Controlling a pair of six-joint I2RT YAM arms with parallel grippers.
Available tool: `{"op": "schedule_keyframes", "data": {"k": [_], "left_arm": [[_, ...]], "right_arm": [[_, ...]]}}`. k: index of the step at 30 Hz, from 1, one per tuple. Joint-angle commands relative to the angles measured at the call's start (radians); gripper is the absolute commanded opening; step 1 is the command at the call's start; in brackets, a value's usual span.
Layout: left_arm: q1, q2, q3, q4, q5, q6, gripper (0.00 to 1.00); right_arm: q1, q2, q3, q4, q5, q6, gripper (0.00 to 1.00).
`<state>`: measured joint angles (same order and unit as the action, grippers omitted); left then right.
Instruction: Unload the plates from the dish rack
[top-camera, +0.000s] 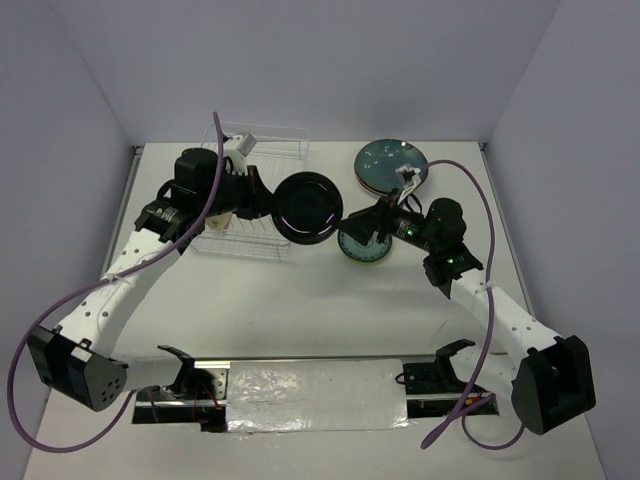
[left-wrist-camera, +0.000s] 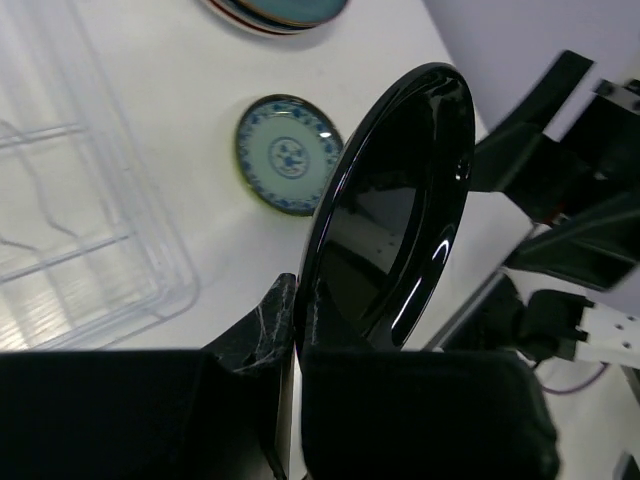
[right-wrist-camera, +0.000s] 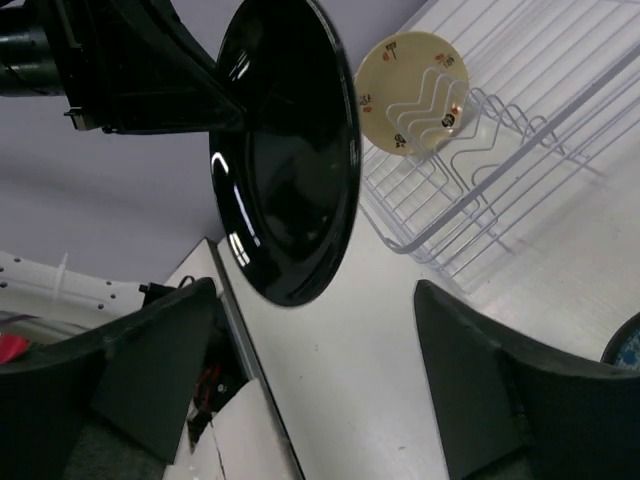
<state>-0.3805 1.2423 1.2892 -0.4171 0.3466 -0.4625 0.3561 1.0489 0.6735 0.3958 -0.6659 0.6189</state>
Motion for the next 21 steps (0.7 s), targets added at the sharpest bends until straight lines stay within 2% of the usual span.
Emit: {"op": "schedule_keyframes", "data": {"k": [1,2,5,7,8,9,10,11,12,13,14,16,17,18,19,20,21], "left_arm": [[-0.003,-0.052,-0.014,0.188,0.198,-0.067,0.0],[-0.004,-0.053,-0.031,0.198,0.206,-0.064,0.0],[-0.006,-0.06,-0.062,0.196,0.209,-0.056,0.0],[-0.006,-0.055,-0.076,0.212,0.219,-0.056,0.0],[-0.005,-0.05,-0.08,0.212,0.221,-0.056,0.04],[-0.005,-0.046,-0.08,0.207,0.219,-0.053,0.12],[-0.005,-0.037,-0.08,0.201,0.215,-0.05,0.19],[-0.006,-0.03,-0.074,0.19,0.201,-0.047,0.4],[-0.005,-0.02,-0.071,0.17,0.187,-0.042,0.51],[-0.006,-0.017,-0.068,0.158,0.169,-0.039,0.7],[-0.005,-0.012,-0.058,0.141,0.11,-0.036,0.71],[-0.005,-0.004,-0.036,0.086,0.048,-0.019,0.76],[-0.005,-0.001,-0.028,0.066,-0.027,-0.016,0.82],[-0.005,0.0,-0.021,0.045,-0.078,-0.015,0.99],[-0.006,-0.001,0.004,-0.018,-0.142,-0.016,1.0],[-0.006,-0.003,0.015,-0.05,-0.287,-0.018,1.0],[-0.006,-0.009,0.025,-0.077,-0.341,-0.018,1.0]], "right_arm": [[0.007,0.016,-0.011,0.138,-0.014,0.042,0.8],[0.007,0.019,-0.011,0.129,-0.003,0.041,0.69],[0.007,0.034,-0.005,0.11,0.025,0.036,0.62],[0.007,0.046,-0.003,0.113,0.028,0.038,0.49],[0.007,0.049,-0.002,0.117,0.026,0.042,0.28],[0.007,0.049,-0.002,0.12,0.031,0.047,0.13],[0.006,0.046,-0.002,0.106,0.04,0.048,0.08],[0.006,0.043,-0.002,0.1,0.058,0.047,0.07],[0.004,0.04,-0.002,0.094,0.066,0.048,0.06],[0.003,0.037,-0.002,0.074,0.08,0.048,0.06],[0.001,0.037,0.0,0.06,0.113,0.057,0.0],[-0.017,0.055,0.003,0.012,0.138,0.088,0.0],[-0.028,0.065,0.003,-0.001,0.147,0.1,0.0],[-0.038,0.075,0.003,-0.02,0.175,0.116,0.0],[-0.064,0.085,0.003,-0.081,0.202,0.143,0.0],[-0.075,0.103,0.005,-0.118,0.234,0.154,0.0],[-0.088,0.112,0.005,-0.185,0.293,0.162,0.0]]}}
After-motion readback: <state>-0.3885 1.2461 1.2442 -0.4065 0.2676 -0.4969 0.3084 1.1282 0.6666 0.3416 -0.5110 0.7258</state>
